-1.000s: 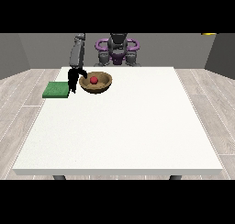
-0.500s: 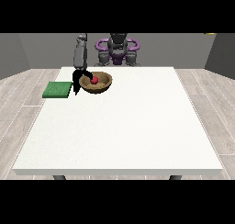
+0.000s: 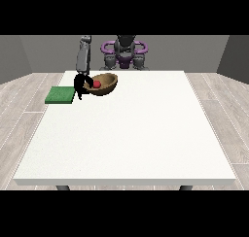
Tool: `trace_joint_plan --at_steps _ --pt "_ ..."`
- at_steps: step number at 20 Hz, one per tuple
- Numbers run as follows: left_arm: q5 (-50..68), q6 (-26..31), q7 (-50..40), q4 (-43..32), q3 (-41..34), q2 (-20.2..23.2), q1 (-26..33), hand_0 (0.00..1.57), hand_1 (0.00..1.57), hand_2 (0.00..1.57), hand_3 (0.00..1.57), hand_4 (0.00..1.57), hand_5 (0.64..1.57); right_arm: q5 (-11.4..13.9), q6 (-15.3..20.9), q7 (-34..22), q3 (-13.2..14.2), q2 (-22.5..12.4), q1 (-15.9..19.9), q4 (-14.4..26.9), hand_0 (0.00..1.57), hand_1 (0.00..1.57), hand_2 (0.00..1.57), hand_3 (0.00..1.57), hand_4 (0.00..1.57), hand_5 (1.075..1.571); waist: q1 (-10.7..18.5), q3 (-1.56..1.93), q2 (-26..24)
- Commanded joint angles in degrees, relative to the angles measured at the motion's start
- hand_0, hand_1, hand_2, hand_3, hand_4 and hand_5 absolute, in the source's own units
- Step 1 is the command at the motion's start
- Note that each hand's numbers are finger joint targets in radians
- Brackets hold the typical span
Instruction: Pick the cup and pour the ball into the bowl, then pick the bowl and place it on the pad
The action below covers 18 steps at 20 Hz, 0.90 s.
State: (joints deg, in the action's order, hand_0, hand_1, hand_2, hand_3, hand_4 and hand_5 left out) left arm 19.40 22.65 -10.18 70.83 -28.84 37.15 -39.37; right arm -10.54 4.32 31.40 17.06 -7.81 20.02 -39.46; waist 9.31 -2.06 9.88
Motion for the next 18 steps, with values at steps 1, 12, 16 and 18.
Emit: trace_joint_plan --at_steps 1,12,16,18 --pt "2.1 0.6 -1.8 -0.2 -0.5 0.7 -1.9 0.00 0.00 0.00 0.00 1.09 1.514 3.6 5.3 -6.9 -0.4 -4.1 -3.2 5.9 1.57 1.57 1.57 1.53 0.93 1.511 0.0 2.01 3.7" --pt "-0.8 1.0 1.2 -6.3 -1.3 0.7 4.7 0.00 0.00 0.00 0.00 1.20 1.534 6.3 9.1 -28.7 -5.6 -13.5 -0.2 -5.7 1.57 1.57 1.57 1.04 1.03 1.556 -3.8 1.70 -5.6" --pt "-2.2 1.6 6.0 -9.7 -3.6 2.9 7.6 0.00 0.00 0.00 0.00 1.20 1.537 6.1 3.1 -36.5 -5.7 -21.5 2.6 -8.3 1.57 1.57 1.57 0.87 1.06 1.556 -7.0 1.85 -5.3" --pt "-1.8 2.4 7.3 -11.3 -4.5 4.4 6.9 0.00 0.00 0.00 0.00 1.20 1.540 6.3 0.8 -39.5 -6.0 -24.2 5.1 -8.8 1.57 1.57 1.57 0.72 1.05 1.563 -8.0 1.94 -4.0"
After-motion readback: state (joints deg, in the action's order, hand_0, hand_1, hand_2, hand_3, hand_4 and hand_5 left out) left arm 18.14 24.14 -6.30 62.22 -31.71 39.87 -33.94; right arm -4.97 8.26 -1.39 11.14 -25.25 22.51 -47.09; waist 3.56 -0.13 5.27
